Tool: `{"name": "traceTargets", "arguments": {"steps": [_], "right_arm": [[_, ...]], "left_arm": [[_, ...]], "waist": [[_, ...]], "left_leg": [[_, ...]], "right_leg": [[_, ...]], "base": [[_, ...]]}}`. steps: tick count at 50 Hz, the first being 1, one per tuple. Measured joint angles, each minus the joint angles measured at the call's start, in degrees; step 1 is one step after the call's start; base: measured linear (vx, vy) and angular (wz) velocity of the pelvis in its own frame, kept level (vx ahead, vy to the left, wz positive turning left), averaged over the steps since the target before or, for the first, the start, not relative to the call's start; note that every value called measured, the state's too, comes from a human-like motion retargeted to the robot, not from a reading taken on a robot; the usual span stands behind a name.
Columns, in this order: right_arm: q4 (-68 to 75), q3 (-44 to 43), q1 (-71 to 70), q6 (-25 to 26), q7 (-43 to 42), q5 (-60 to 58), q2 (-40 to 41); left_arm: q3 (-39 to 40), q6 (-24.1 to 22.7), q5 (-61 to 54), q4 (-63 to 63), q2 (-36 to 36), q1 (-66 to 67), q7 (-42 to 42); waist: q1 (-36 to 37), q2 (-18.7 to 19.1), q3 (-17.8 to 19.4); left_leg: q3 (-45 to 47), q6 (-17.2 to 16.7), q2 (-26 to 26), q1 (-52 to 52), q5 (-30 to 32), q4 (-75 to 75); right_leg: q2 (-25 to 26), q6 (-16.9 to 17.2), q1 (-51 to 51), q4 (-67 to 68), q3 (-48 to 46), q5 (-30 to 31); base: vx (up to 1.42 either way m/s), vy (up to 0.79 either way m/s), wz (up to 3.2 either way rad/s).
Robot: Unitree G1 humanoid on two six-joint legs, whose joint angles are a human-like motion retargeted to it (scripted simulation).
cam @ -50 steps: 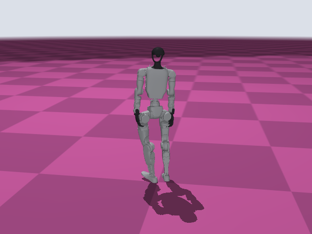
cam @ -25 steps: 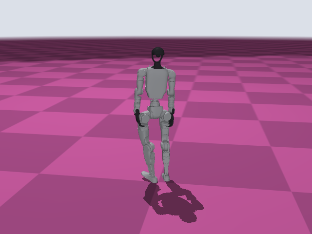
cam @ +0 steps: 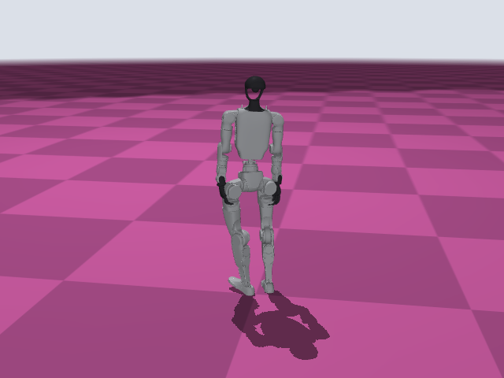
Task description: In place motions
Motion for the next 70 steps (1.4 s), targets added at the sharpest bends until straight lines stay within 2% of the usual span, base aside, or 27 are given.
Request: {"name": "traceTargets", "arguments": {"steps": [70], "right_arm": [[0.0, -0.1, 0.0, 0.0, 0.2, -0.2, -0.1]], "left_arm": [[-0.2, -0.1, 0.1, 0.2, 0.3, -0.1, -0.4]], "waist": [[0.6, -0.1, 0.4]], "left_leg": [[-0.6, 0.2, -0.2, 0.6, -0.1, -0.1]], "right_leg": [[0.4, -0.1, 0.6, -0.1, -0.3, -0.1]], "base": [[0.0, 0.0, 0.0]]}}
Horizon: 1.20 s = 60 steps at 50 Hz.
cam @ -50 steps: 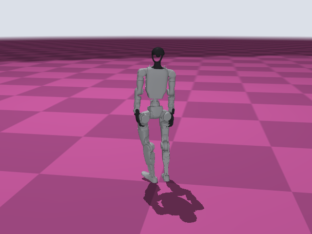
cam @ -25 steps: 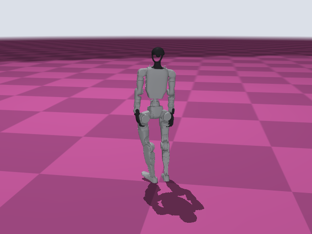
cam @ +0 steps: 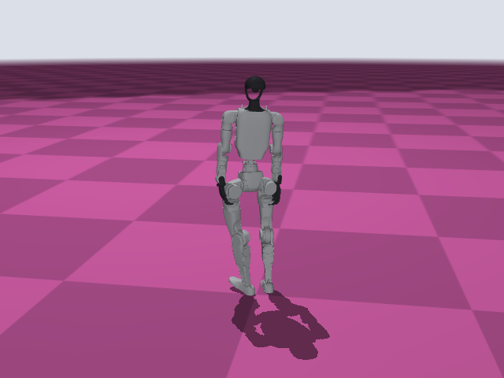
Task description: In place motions
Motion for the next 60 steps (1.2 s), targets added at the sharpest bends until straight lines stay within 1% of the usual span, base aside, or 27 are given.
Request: {"name": "traceTargets", "arguments": {"steps": [19, 26, 32, 40, 51, 60], "right_arm": [[0.1, -0.5, -0.1, 0.0, 0.2, 0.1, -0.4], [0.3, -1.0, -0.3, 0.1, -0.1, -0.1, -1.1], [0.2, -0.9, -0.2, 0.0, -0.1, 0.2, -1.0], [-0.5, 0.3, 0.0, -0.2, 0.4, -0.2, 0.0], [-1.2, 0.8, -0.1, -0.5, 0.6, -0.7, -0.2], [-1.4, 0.6, -0.3, -0.6, 0.6, -0.2, -0.6]], "left_arm": [[-0.8, 0.0, 0.3, 0.0, 0.1, -0.3, 0.3], [-1.7, -0.1, 0.6, -0.2, -0.2, -0.6, 0.2], [-1.6, -0.1, 0.3, -0.2, -0.1, -0.4, -0.1], [-1.3, 0.1, 0.3, 0.3, 0.5, -0.1, -0.3], [-1.3, 0.0, 0.5, 0.4, 0.9, -0.1, -0.3], [-2.1, -0.3, 0.8, 0.1, 1.2, -0.8, -0.4]], "waist": [[1.0, -0.4, 0.6], [1.8, -0.9, 1.1], [0.8, -1.1, 0.9], [1.3, -1.0, 1.5], [1.9, -2.1, 2.3], [2.2, -2.9, 3.6]], "left_leg": [[0.1, 0.8, -0.9, 0.5, -0.2, 0.2], [0.4, 0.5, -1.3, 0.3, -0.6, 1.2], [-0.8, -0.2, -1.4, -0.1, -1.3, 2.4], [-0.7, 0.9, -2.4, 0.8, -1.8, 1.4], [-0.4, 1.7, -3.1, 1.2, -2.1, 1.1], [-0.4, 3.2, -3.9, 1.7, -2.2, 0.2]], "right_leg": [[0.0, 0.3, 0.7, -0.1, 0.3, -0.2], [-1.2, 0.7, 1.3, 0.1, 0.5, -0.4], [-2.9, 1.2, 1.5, 0.5, -0.9, -0.6], [-2.8, 1.4, 1.8, 0.7, -1.1, -0.6], [-3.7, 2.1, 1.6, 1.2, -0.9, -0.3], [-3.4, 2.4, 1.2, 1.6, -0.6, 0.2]], "base": [[0.0, 0.0, 0.0], [-0.04, 0.06, -0.02], [-0.06, 0.06, 0.19], [-0.07, 0.04, -0.07], [-0.09, 0.02, -0.06], [-0.11, 0.0, -0.07]]}}
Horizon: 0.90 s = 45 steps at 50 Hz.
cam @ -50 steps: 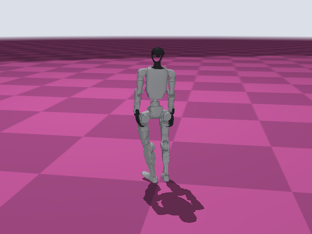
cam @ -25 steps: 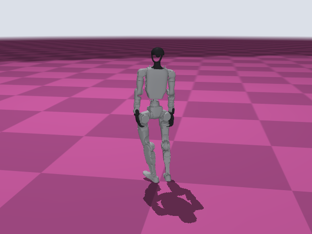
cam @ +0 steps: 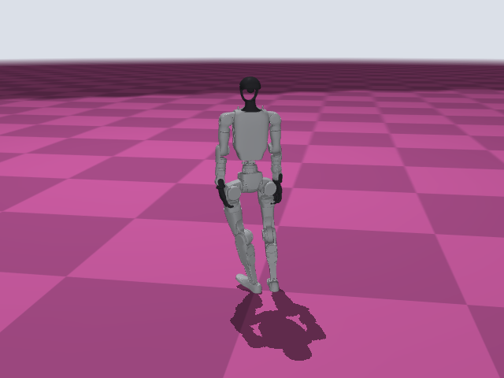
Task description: In place motions
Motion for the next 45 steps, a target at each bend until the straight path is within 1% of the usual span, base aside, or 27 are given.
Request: {"name": "traceTargets", "arguments": {"steps": [11, 22, 34, 45], "right_arm": [[-0.7, -0.1, 0.2, -0.2, 0.4, 0.1, 0.2], [-1.0, -0.3, -0.1, -0.2, 0.5, 0.4, 0.3], [-2.2, 0.5, -0.5, -0.5, 0.6, 0.3, 0.8], [-2.2, 0.9, -0.1, -0.6, 0.2, 0.1, 0.6]], "left_arm": [[0.1, -0.2, -0.2, -0.1, 0.5, -0.5, -0.1], [0.0, -0.3, -0.1, 0.0, 1.0, -1.1, -0.2], [0.2, -0.3, -0.2, 0.1, 1.7, -1.2, -0.4], [0.9, 0.1, -1.0, -0.1, 2.2, -1.4, -0.5]], "waist": [[-0.2, -1.5, 1.0], [1.6, -2.5, 1.5], [0.2, -2.7, 1.9], [2.6, -3.3, 1.8]], "left_leg": [[-0.1, 0.4, -0.4, 0.4, -0.4, -0.5], [2.1, 0.3, 0.0, -0.3, -0.6, -0.3], [2.1, 0.3, 0.6, -1.4, -0.2, -0.4], [5.5, -0.6, 1.4, -1.2, -0.2, -0.8]], "right_leg": [[-0.7, 0.7, -0.7, 0.5, 0.0, 0.7], [-1.3, 1.2, -2.3, 2.3, 2.6, 0.6], [-1.1, 1.0, -4.1, 3.3, 2.0, 1.7], [0.2, 0.5, -4.9, 3.3, 4.8, 1.3]], "base": [[-0.1, 0.0, -0.05], [-0.06, -0.01, -0.19], [-0.04, 0.0, 0.02], [0.05, -0.02, -0.29]]}}
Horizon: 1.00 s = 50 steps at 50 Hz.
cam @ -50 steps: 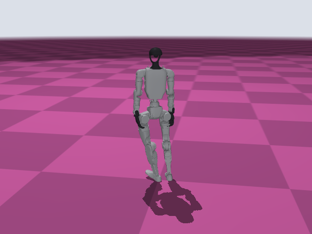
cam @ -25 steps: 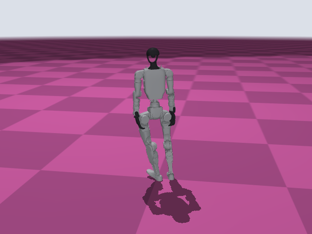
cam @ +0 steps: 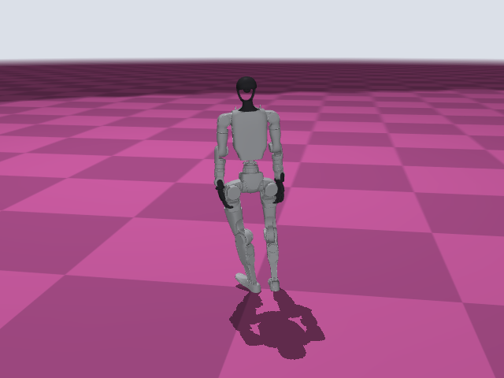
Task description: In place motions
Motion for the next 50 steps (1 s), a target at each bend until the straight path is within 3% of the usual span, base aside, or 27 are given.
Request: {"name": "traceTargets", "arguments": {"steps": [21, 27, 30, 33, 35, 37, 43, 50], "right_arm": [[6.2, -0.2, -0.9, 0.1, -4.6, 2.6, -1.1], [9.3, 4.0, -5.0, -0.3, -5.6, 6.4, 0.2], [9.5, 6.6, -8.9, -0.4, -5.7, 8.5, 2.2], [5.4, 6.5, -12.8, -1.3, -3.7, 10.2, 4.7], [2.2, 6.3, -15.0, -1.9, -1.7, 11.1, 5.9], [-0.8, 5.0, -17.0, -2.5, -1.7, 11.2, 7.3], [-5.8, 6.2, -20.7, -5.2, -2.1, 13.3, 9.5], [-7.1, 5.8, -20.8, -5.5, -2.2, 13.2, 9.4]], "left_arm": [[0.5, 0.4, -0.8, -3.3, -1.5, 3.5, 0.3], [0.9, 0.8, -1.7, -3.6, -1.8, 7.4, 4.3], [0.1, 2.5, -1.5, -3.2, -1.7, 8.7, 8.8], [-0.5, 3.3, 0.5, -2.9, -1.1, 8.7, 9.9], [-0.8, 3.2, 1.9, -2.7, -0.8, 9.6, 8.7], [-0.4, 3.4, 3.6, -1.3, -0.9, 10.3, 5.3], [3.7, 2.9, 3.5, 2.9, -2.1, 13.9, 0.2], [4.9, 3.3, 2.0, 2.9, -2.1, 14.1, -1.0]], "waist": [[-3.7, 4.3, -1.3], [-3.8, 4.3, -1.0], [-3.4, 3.4, 0.5], [0.1, 1.6, 4.8], [3.2, -0.6, 7.2], [5.6, -1.1, 8.9], [8.2, -1.9, 9.3], [7.6, -1.4, 8.7]], "left_leg": [[-5.0, -3.5, 3.6, 0.8, 0.9, 2.5], [-6.1, -6.5, 6.5, -4.0, 0.6, 15.2], [-6.8, -5.9, 10.0, -12.0, 10.1, 32.9], [-10.1, -0.9, 11.7, -20.8, 22.7, 48.7], [-11.0, -1.0, 10.1, -25.3, 21.5, 56.3], [-8.8, -0.4, 13.3, -29.3, 19.6, 63.0], [-6.8, -1.9, 17.0, -39.7, 14.0, 76.8], [-6.9, -2.8, 17.4, -36.7, 15.0, 77.3]], "right_leg": [[3.7, -2.9, 3.7, -3.9, -3.5, 0.6], [3.6, -4.1, 5.0, -3.9, -3.8, 0.2], [2.7, -4.7, 5.7, -3.8, -3.7, 0.3], [2.2, -5.7, 6.9, -3.9, -2.7, 0.8], [1.7, -7.2, 8.2, -4.6, -1.9, 1.4], [1.9, -8.3, 9.2, -4.9, -2.0, 1.8], [1.5, -9.9, 8.3, -4.3, -0.9, 1.8], [1.3, -9.8, 8.8, -4.2, -2.5, 1.2]], "base": [[0.21, -0.06, 0.2], [0.28, -0.09, 0.17], [0.14, -0.05, 0.37], [-0.05, -0.06, -0.08], [0.02, -0.12, -0.49], [-0.01, -0.07, -0.24], [0.04, -0.01, -0.09], [0.02, -0.02, 0.3]]}}
